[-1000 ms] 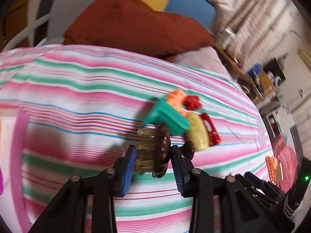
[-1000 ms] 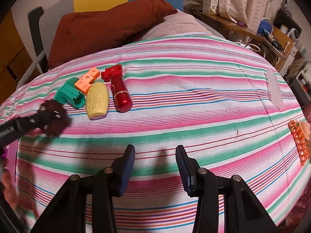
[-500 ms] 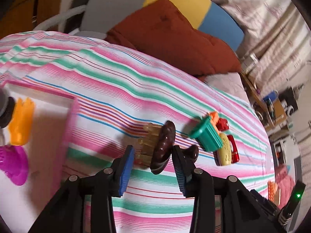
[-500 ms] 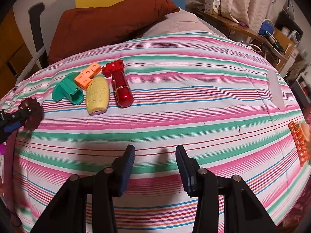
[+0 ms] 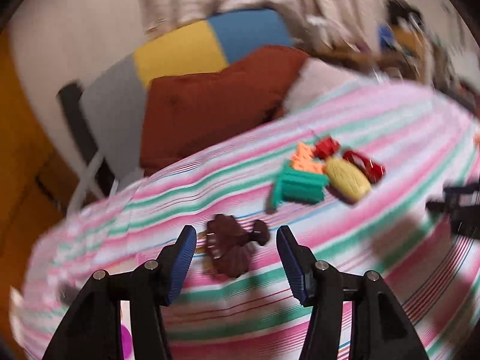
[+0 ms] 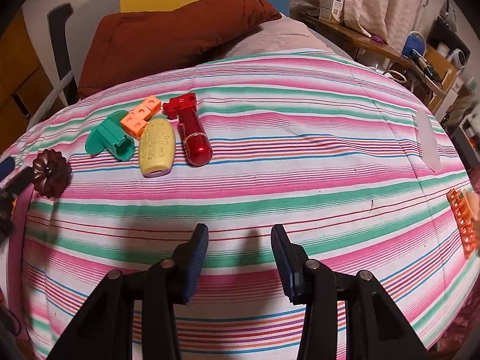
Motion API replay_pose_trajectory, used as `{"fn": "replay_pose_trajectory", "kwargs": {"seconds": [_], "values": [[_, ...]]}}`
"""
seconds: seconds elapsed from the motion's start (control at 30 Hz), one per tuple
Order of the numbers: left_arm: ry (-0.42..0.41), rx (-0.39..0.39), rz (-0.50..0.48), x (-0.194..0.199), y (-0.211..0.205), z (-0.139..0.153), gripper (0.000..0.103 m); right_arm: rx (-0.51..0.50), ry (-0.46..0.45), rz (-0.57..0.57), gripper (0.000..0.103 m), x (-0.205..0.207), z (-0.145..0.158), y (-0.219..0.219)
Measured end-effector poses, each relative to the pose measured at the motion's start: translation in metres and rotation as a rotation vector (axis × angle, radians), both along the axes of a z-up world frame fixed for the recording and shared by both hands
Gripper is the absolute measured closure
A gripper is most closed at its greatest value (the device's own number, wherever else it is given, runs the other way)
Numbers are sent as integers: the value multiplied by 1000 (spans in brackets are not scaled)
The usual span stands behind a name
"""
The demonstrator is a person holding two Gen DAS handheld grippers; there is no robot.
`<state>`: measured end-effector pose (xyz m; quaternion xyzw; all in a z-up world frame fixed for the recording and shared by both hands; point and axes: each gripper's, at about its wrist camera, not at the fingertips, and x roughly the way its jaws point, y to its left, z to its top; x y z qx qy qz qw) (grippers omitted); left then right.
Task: Organize rigid objects
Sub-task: 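Carry the brown piece toward the tray with the left tool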
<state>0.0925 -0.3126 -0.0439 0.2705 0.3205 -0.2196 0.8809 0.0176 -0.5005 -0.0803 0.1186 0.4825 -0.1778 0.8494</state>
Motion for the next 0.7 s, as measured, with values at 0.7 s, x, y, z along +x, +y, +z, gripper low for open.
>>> {"fn": "replay_pose_trajectory", "kwargs": {"seconds": [0.7], "values": [[222, -213, 213, 82, 49, -13, 80, 45, -20, -7, 59, 2, 2, -3]]}}
